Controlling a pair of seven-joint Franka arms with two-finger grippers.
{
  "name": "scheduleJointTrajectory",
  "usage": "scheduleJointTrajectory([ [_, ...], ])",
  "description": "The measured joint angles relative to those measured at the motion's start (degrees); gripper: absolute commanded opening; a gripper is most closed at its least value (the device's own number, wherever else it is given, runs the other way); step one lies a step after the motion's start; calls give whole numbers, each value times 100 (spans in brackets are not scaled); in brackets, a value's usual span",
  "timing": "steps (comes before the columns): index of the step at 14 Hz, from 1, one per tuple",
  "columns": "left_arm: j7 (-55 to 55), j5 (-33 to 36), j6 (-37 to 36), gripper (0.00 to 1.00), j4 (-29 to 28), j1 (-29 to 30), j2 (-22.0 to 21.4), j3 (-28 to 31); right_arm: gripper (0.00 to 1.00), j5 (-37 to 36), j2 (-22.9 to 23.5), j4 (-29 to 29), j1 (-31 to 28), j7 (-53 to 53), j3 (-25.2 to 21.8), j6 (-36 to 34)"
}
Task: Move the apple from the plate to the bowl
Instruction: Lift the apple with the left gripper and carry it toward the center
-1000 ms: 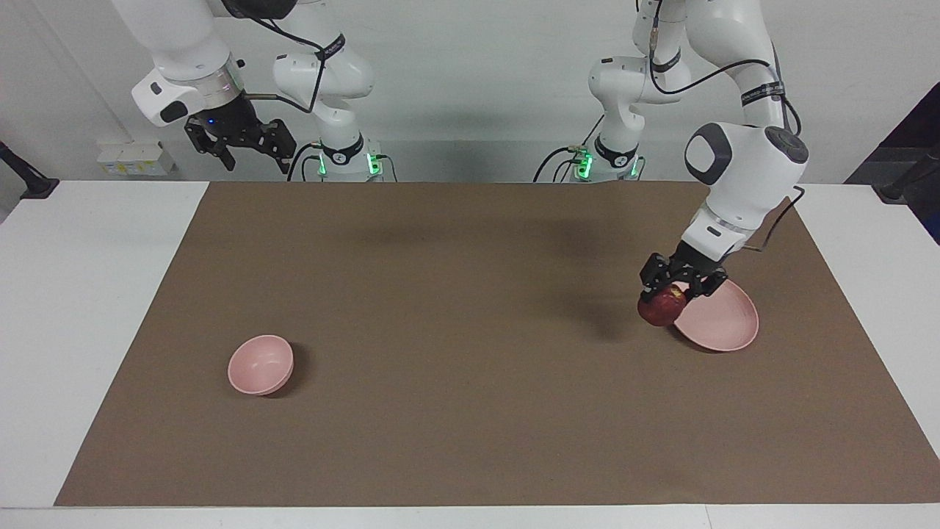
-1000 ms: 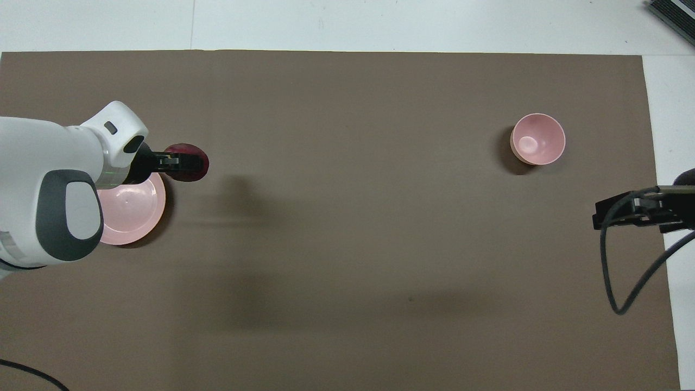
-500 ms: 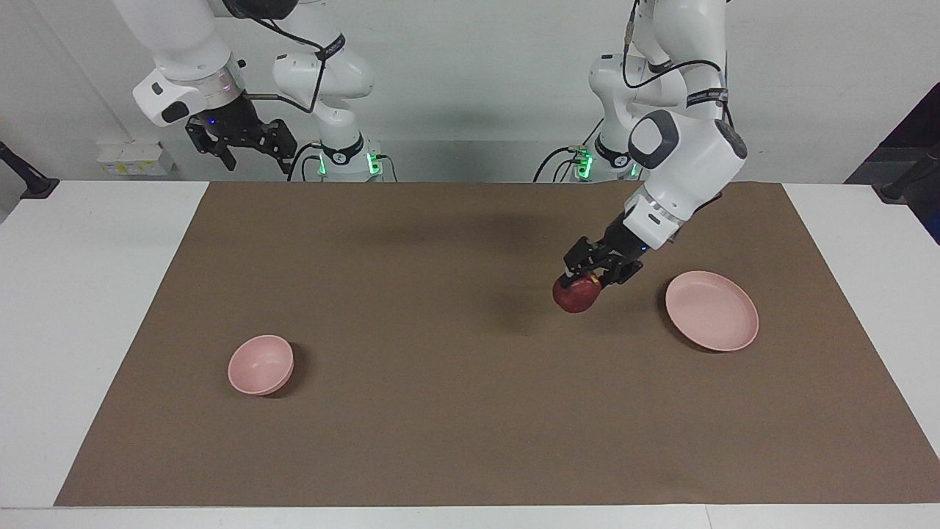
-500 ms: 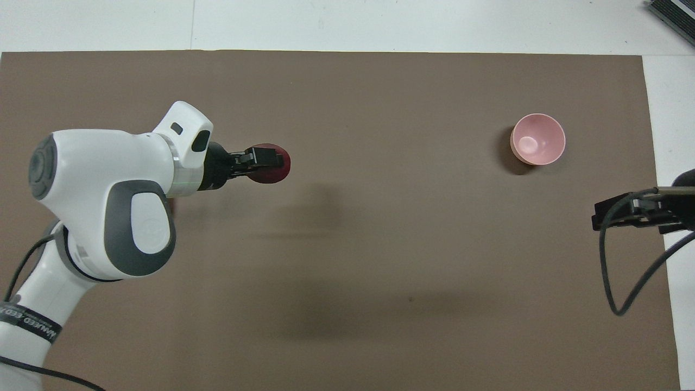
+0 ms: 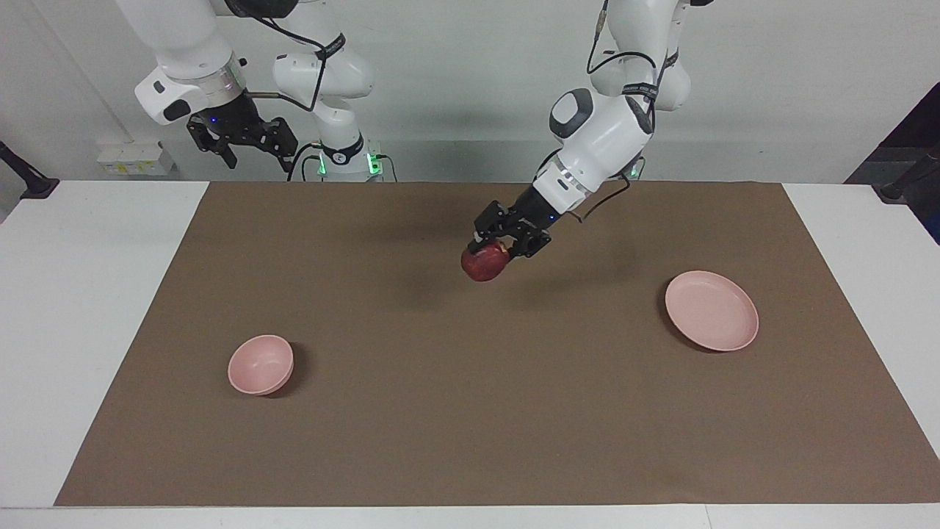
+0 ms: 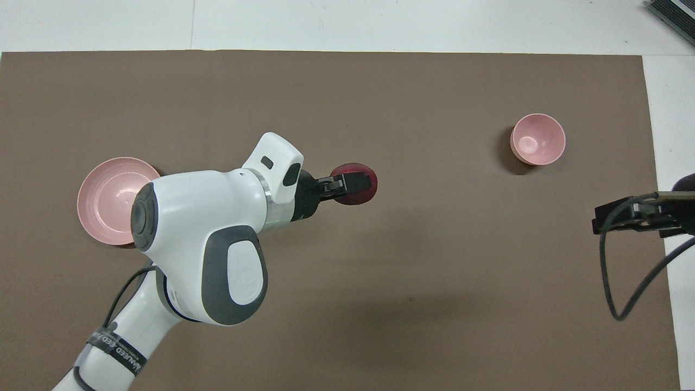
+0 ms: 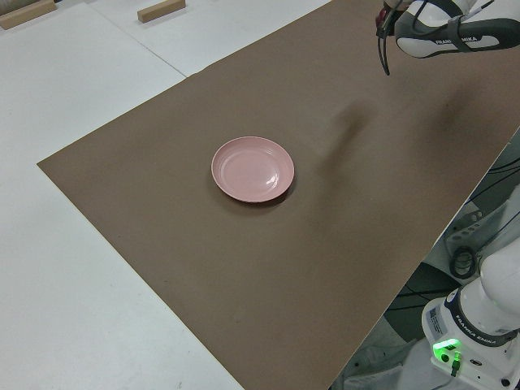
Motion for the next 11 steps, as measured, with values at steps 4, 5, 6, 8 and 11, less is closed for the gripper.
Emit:
scheduleJointTrajectory([
  [4,-9,-228,249,0,3,-1,0,-232,100,0,-56,-68,-11,0,-4,5],
  [5,-9,-233,249,0,3,-1,0,-232,100,0,-57,-70,-11,0,-4,6],
  [6,-9,-253,249,0,4,-1,0,-243,100,0,-58,-74,-11,0,-4,6],
  [8,-10,-503,252,0,11,-1,0,-290,100,0,-58,-89,-11,0,-4,6],
  [11,12,-793,270,0,33,0,0,-323,100,0,-59,-101,-6,0,-1,85],
])
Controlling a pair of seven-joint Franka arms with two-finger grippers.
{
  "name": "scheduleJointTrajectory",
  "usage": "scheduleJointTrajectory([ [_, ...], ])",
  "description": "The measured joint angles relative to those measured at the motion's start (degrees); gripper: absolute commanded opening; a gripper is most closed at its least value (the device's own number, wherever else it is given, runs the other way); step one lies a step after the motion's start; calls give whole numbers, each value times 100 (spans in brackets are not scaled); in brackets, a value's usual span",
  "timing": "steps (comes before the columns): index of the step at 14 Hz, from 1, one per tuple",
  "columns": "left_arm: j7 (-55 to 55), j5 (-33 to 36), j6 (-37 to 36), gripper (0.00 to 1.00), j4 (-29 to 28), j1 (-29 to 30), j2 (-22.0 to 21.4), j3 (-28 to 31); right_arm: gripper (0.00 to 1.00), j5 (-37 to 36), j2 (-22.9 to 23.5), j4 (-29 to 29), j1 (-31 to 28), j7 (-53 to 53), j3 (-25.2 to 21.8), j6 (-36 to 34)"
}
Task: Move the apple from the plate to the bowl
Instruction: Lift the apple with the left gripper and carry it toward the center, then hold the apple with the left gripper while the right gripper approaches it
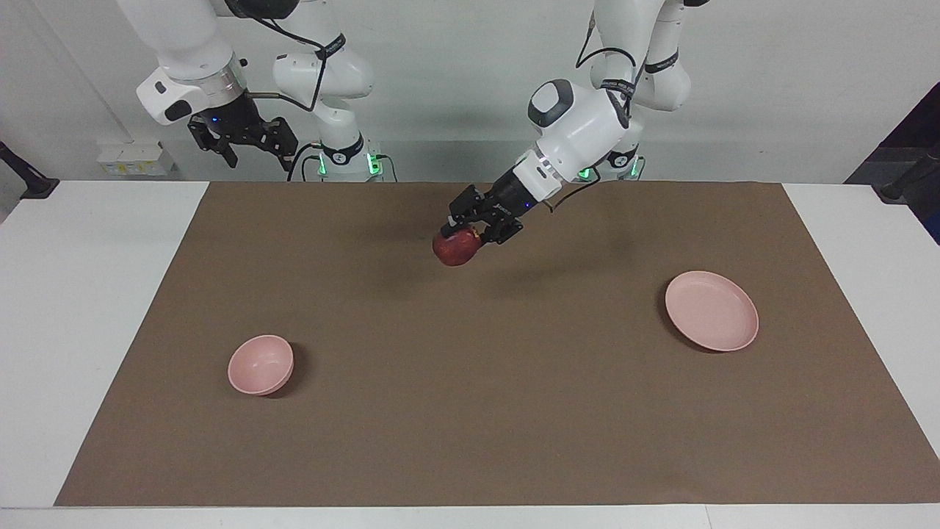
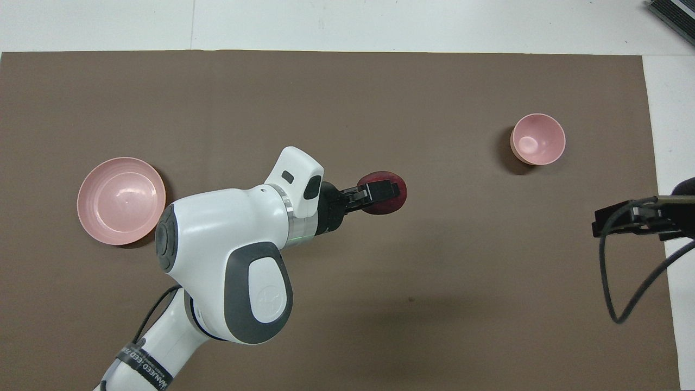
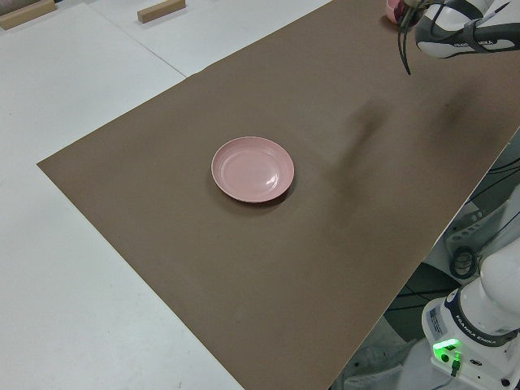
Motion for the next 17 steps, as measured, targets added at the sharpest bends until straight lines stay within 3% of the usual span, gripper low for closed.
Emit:
scheduleJointTrajectory([
  [5,909,-1158,33,0,96,119,-51,16,100,146,-1,-174,32,27,14,335],
  [9,973,-1257,-90,0,134,297,-156,28,100,1079,109,-558,87,865,19,755],
  [14,1128,-1312,-952,0,150,801,-187,40,100,2833,696,-685,134,2075,22,887],
  [17,1151,-1318,-1031,0,152,833,-216,33,100,3703,1001,-690,136,2462,19,926],
])
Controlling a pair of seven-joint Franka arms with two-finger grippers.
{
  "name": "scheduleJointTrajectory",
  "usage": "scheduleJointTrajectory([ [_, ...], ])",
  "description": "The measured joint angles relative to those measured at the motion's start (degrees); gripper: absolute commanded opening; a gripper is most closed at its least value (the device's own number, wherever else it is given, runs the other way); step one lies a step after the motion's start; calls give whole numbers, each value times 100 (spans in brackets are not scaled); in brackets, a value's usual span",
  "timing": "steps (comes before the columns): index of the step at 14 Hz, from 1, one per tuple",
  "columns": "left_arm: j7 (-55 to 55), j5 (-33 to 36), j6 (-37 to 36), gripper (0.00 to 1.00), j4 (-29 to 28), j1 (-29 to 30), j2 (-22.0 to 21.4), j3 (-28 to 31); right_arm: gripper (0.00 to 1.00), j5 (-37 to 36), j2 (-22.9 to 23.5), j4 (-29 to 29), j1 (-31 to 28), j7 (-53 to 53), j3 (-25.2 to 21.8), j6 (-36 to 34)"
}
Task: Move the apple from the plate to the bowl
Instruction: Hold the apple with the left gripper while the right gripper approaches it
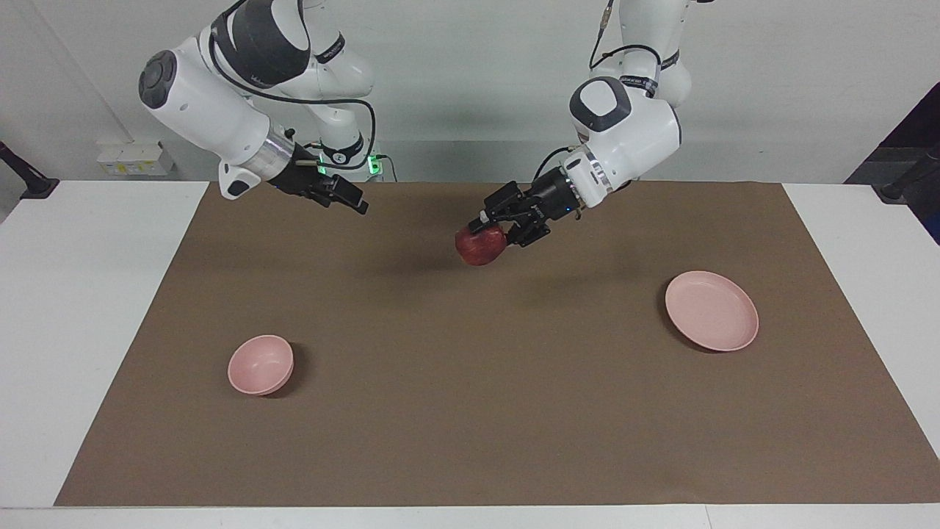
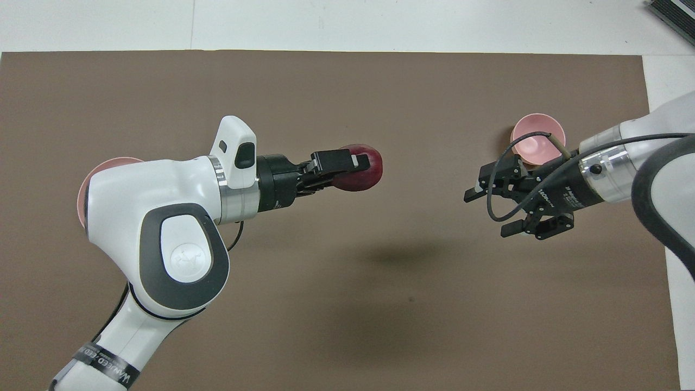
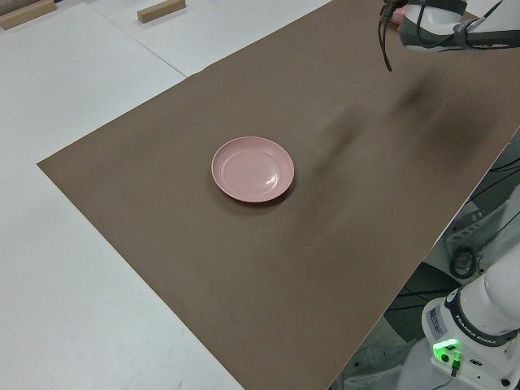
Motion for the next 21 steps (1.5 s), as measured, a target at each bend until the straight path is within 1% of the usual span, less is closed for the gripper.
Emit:
scheduleJointTrajectory([
  [2,0,-4,-7,0,0,0,-13,-10,100,415,114,-10,21,266,1,156],
  [4,4,-7,-8,0,0,0,-19,-12,100,827,135,-55,110,920,5,435],
  [7,8,-11,-8,0,0,0,-25,-17,100,1096,110,-176,170,1813,7,690],
  [9,9,-18,-8,0,0,0,-29,-27,100,1405,11,-408,162,2335,-3,833],
  [11,11,-29,-8,0,0,-2,-31,-41,100,1715,-174,-823,184,2978,-3,1283],
  [14,12,-36,-8,0,0,-7,-38,-65,100,1802,-262,-1055,487,3958,2,2040],
  [16,12,-38,-8,0,0,-28,-41,-73,100,1803,-245,-1104,815,4225,13,2545],
  [21,12,-41,-6,0,0,-70,-46,-81,100,1868,-165,-1011,1324,4586,22,3131],
])
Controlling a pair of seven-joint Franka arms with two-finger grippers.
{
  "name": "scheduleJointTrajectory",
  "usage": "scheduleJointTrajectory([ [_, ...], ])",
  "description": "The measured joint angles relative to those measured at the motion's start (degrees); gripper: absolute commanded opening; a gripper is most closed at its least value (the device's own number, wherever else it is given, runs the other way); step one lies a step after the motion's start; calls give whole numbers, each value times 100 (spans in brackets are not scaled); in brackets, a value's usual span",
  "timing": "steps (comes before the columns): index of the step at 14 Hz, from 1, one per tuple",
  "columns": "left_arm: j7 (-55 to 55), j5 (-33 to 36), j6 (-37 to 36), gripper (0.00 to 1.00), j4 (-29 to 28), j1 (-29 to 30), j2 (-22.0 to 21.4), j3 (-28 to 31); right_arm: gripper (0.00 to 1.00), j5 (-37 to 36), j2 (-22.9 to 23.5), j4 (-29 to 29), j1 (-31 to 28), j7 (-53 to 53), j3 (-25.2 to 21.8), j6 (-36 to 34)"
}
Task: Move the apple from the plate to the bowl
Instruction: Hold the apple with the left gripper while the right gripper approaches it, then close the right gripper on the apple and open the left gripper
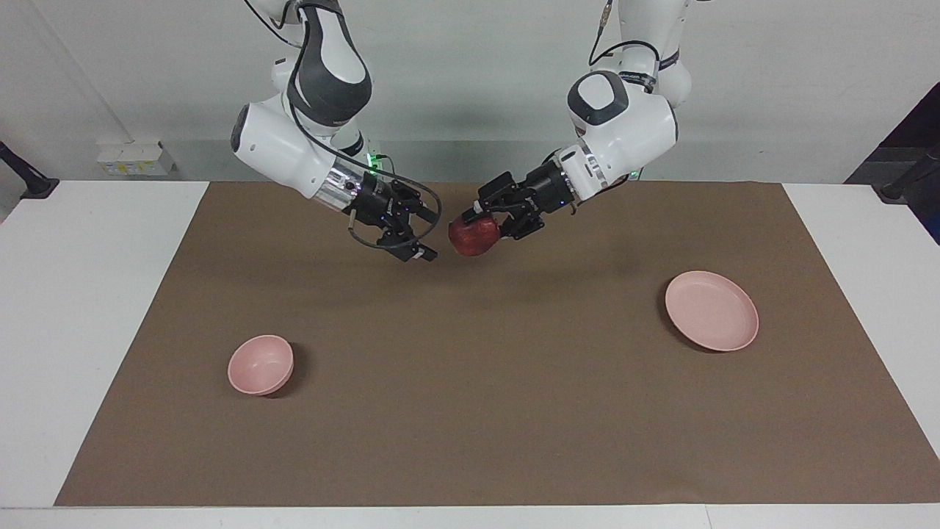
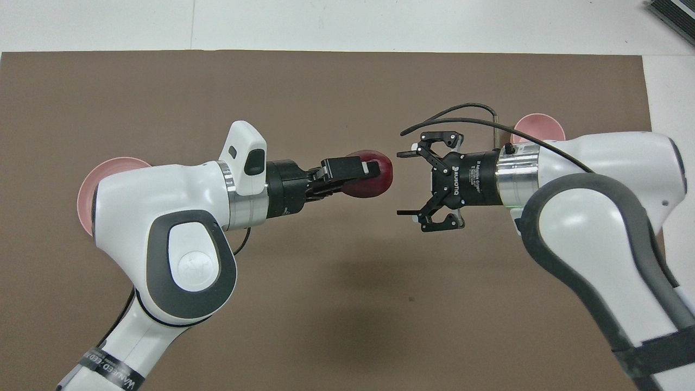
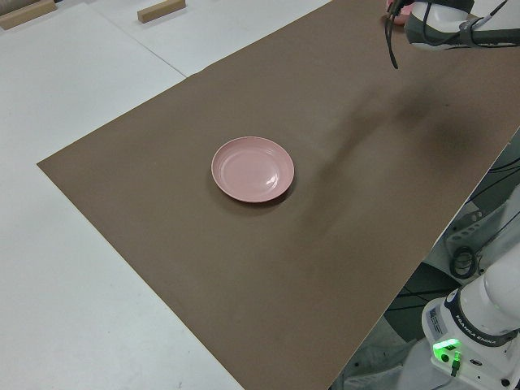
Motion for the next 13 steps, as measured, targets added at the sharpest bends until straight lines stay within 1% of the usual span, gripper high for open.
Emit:
scheduleJointTrajectory([
  [2,-1,0,2,0,-4,-23,-13,-19,100,0,52,112,175,199,5,133],
  [8,-2,0,29,0,-14,-82,-32,-19,100,160,168,298,190,236,-1,137],
  [9,-2,0,29,0,-17,-83,-34,-19,94,205,170,304,204,236,8,137],
  [10,-2,0,29,0,-17,-89,-36,-19,40,260,170,312,235,231,16,137],
  [11,-2,0,30,0,-17,-102,-39,-19,0,278,170,324,268,151,18,137],
  [13,-2,0,89,0,-19,-142,-41,-13,0,298,168,333,292,-134,32,99],
])
